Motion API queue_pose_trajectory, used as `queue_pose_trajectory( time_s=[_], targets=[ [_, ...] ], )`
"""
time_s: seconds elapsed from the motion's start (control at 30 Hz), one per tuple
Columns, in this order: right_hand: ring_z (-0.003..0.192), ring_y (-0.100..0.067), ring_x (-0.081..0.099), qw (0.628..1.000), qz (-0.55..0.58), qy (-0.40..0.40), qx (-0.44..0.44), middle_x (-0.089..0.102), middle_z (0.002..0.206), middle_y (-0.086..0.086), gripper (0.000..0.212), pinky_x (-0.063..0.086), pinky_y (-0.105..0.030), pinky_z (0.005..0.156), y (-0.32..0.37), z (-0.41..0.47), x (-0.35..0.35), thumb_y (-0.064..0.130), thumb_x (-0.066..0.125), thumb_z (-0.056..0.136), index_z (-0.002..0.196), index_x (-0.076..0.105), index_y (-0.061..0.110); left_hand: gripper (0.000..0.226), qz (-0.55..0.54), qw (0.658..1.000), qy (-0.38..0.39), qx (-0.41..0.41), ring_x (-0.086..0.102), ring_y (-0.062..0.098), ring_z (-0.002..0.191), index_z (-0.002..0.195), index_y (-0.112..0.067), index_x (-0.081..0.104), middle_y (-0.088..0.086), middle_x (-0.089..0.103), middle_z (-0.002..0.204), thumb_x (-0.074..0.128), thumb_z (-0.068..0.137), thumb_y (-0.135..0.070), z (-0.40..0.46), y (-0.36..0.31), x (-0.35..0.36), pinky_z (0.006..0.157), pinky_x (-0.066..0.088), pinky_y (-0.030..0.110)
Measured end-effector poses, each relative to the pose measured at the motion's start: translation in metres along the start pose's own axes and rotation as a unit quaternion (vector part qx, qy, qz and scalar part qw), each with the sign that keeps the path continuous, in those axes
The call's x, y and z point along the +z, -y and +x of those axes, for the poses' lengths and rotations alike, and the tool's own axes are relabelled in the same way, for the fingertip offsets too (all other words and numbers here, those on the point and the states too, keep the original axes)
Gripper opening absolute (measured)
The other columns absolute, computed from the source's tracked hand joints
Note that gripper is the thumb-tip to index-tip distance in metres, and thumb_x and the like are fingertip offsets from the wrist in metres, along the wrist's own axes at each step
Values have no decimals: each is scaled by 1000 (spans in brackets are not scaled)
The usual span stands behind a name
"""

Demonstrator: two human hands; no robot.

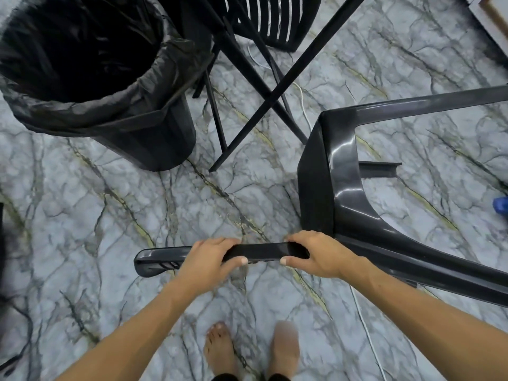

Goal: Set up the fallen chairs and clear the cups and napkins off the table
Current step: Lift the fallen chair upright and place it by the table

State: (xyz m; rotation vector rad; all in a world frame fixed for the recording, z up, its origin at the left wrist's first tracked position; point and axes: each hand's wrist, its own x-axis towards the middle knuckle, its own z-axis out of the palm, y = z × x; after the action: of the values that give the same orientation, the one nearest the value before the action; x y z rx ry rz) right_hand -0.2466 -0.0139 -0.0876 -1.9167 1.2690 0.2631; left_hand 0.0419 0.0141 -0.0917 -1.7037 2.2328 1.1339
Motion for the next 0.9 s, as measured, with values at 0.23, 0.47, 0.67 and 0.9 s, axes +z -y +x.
queue_pose_trajectory(
  time_s=[0.23,0.47,0.67,0.9],
  targets=[
    [90,-15,55,999,-48,-14,-21,61,99,5,55,44,-35,80,23,15,14,73,39,88,109,55,25,71,-22,999,-19,-24,57,2,98,128,-37,57,-19,64,108,26,84,-83,-25,67,-19,86,49,29],
    [68,-20,51,997,-11,-23,-69,56,81,-1,49,37,-35,60,83,60,42,67,44,90,89,51,19,84,10,999,-33,-10,59,15,106,132,-33,56,-13,65,115,14,82,-86,-28,75,-15,87,41,35],
    [69,-17,53,997,5,-55,-48,59,78,0,47,39,-33,56,93,65,49,65,51,84,83,56,18,62,-19,1000,-16,0,51,2,79,114,-43,56,-23,56,87,29,78,-85,-19,81,-21,76,42,38],
    [72,-19,51,992,-21,-110,-52,57,75,1,46,31,-32,58,93,63,64,65,50,86,81,53,20,68,18,998,-60,21,50,11,85,122,-37,56,-23,49,86,24,82,-82,-28,81,-12,81,44,41]
  ],
)
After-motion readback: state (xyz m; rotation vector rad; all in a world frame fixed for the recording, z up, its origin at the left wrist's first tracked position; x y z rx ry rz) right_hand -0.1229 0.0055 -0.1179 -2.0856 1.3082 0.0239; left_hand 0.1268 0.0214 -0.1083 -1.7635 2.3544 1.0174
